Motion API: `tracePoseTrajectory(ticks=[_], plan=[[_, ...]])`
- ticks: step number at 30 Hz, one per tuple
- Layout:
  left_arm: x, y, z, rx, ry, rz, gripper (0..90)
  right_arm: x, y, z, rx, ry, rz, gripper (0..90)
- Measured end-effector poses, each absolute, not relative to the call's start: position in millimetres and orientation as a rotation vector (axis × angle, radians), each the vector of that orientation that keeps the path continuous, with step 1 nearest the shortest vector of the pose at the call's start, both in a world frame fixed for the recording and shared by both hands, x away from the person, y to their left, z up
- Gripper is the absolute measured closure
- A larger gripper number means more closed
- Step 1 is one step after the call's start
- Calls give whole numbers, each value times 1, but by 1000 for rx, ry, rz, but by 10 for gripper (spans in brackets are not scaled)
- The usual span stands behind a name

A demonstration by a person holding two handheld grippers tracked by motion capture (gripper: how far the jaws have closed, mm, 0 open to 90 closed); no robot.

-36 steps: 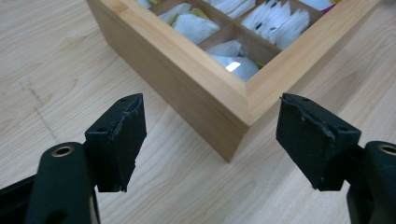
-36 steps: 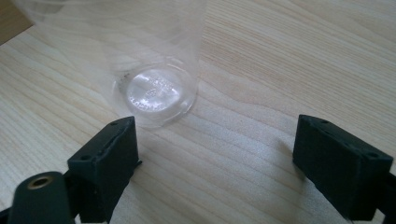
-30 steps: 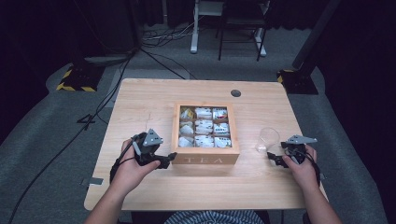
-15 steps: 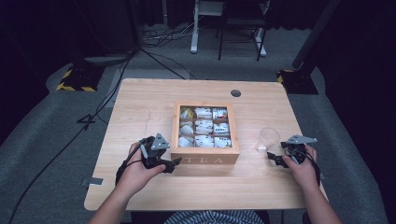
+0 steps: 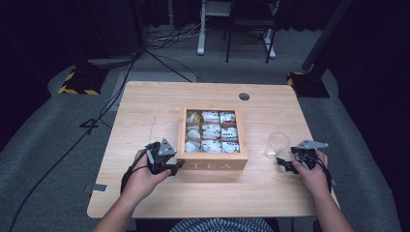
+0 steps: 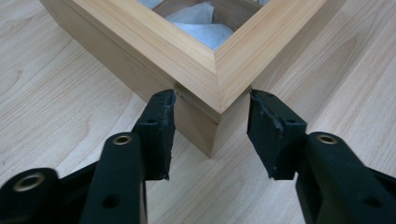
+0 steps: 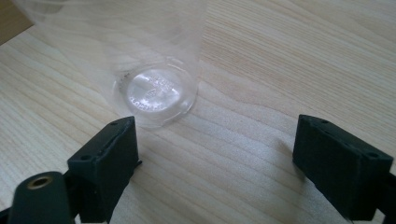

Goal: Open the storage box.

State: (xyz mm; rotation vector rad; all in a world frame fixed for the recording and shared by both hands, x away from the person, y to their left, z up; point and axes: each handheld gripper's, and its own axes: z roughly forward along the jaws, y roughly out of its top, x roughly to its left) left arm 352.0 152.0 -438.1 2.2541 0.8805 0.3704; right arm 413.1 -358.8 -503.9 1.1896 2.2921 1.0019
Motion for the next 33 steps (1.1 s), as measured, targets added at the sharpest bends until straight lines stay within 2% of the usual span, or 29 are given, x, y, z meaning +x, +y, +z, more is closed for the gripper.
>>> tracePoseTrajectory(ticks=[12,31,33], plan=[[352,153,-437,2261,877,355,594,413,-359,-504,1189,2292,1002,144],[350,151,-435,2218,931,350,614,413,-359,-504,1189,2292,1002,144],[349,151,-435,2214,938,348,638,413,-359,-504,1189,2292,1002,144]])
